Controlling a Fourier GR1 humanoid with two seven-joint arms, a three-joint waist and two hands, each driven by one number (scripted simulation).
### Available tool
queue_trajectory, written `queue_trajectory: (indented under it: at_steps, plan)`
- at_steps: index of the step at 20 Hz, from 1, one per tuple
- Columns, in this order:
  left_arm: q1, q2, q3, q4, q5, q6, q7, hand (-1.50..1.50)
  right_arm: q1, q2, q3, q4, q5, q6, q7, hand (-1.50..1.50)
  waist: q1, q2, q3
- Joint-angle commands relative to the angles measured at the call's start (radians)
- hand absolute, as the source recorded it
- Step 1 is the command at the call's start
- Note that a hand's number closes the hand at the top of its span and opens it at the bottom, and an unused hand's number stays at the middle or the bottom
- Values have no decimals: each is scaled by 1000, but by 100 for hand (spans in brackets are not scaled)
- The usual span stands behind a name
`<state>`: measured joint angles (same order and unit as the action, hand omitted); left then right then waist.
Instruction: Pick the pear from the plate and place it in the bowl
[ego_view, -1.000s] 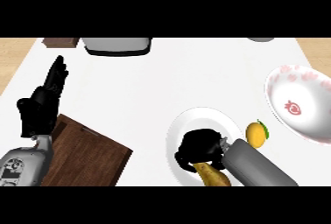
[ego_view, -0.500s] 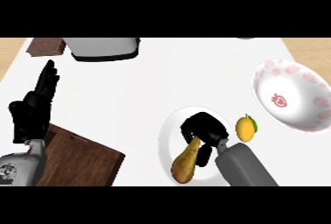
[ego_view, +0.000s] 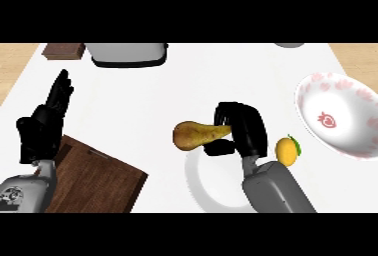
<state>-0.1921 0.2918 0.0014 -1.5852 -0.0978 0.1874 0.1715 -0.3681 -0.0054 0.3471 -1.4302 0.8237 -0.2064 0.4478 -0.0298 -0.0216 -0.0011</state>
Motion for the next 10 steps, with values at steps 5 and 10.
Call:
queue_trajectory:
  at_steps: [5,10]
  plan:
    - [21,-24,-31,-54,-20,6,21,0,-2,5,86,-239,273,-146,527,150,22,13,0]
    - [-32,-27,-25,-24,-43,2,31,0,-25,-12,-33,-353,302,-57,558,150,24,19,1]
